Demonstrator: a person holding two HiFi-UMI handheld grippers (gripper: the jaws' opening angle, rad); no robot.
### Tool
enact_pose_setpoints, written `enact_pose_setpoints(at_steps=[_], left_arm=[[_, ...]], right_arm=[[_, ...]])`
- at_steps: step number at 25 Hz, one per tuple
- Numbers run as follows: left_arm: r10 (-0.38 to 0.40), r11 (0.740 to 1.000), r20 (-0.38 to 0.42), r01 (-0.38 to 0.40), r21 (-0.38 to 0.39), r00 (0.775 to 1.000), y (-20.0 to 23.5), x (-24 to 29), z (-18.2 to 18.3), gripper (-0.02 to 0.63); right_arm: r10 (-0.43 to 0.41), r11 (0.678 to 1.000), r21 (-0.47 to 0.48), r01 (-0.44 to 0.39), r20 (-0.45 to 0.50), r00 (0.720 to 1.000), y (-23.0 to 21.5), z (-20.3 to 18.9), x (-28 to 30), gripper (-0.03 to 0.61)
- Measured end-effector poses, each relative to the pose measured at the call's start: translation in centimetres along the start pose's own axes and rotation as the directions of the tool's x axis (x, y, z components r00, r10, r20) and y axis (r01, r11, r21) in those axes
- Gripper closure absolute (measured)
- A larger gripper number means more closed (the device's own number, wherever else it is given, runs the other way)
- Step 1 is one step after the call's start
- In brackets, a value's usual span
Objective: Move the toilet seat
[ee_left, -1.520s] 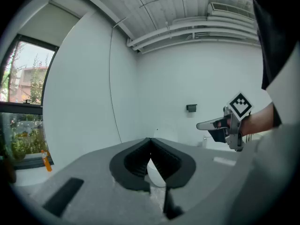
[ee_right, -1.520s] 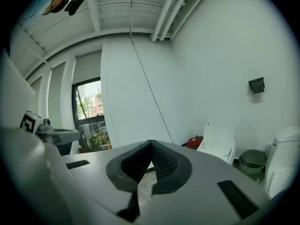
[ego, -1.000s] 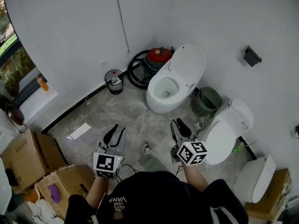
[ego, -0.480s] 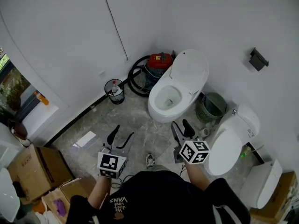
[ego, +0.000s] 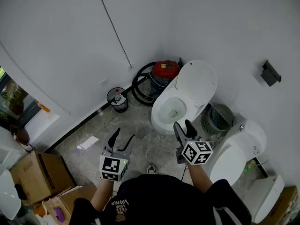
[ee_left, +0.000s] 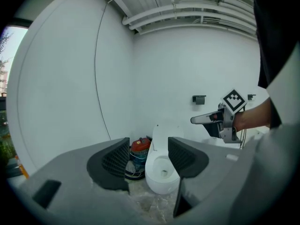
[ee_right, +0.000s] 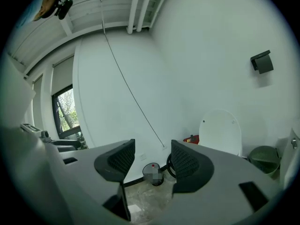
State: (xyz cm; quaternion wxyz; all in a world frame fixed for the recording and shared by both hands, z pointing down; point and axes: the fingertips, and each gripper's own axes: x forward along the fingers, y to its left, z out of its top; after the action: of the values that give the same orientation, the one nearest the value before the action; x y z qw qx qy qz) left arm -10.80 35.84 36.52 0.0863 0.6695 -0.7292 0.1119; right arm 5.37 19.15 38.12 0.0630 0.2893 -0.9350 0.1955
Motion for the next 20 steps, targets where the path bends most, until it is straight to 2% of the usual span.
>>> enact_pose_setpoints(at_steps=[4,8,13,20], left_arm=[[0.004,1.000,-0.019,-0.004,-0.004,1.000,0.7,2.0,0.0,0.364],[-0.024,1.000,-0.025,0.024,-0.019,0.999,1.8,4.4,-0.2,0.364],[-0.124,0.992,-0.022,0.124,-0.006,0.992,3.2,9.1,0.5,0.364],[-0.287,0.955,-0.041,0.289,0.064,0.957,6.1,15.5,3.1,0.364]], right_arm=[[0.007,1.000,0.015,-0.007,-0.006,1.000,-0.9,0.3,2.1,0.354],[-0.024,0.999,0.030,0.025,-0.019,1.000,-2.0,-0.1,3.7,0.356],[-0.107,0.993,0.050,0.108,-0.007,0.994,-3.3,0.5,5.6,0.358],[-0.255,0.962,0.108,0.252,0.019,0.967,-4.3,2.0,8.2,0.360]])
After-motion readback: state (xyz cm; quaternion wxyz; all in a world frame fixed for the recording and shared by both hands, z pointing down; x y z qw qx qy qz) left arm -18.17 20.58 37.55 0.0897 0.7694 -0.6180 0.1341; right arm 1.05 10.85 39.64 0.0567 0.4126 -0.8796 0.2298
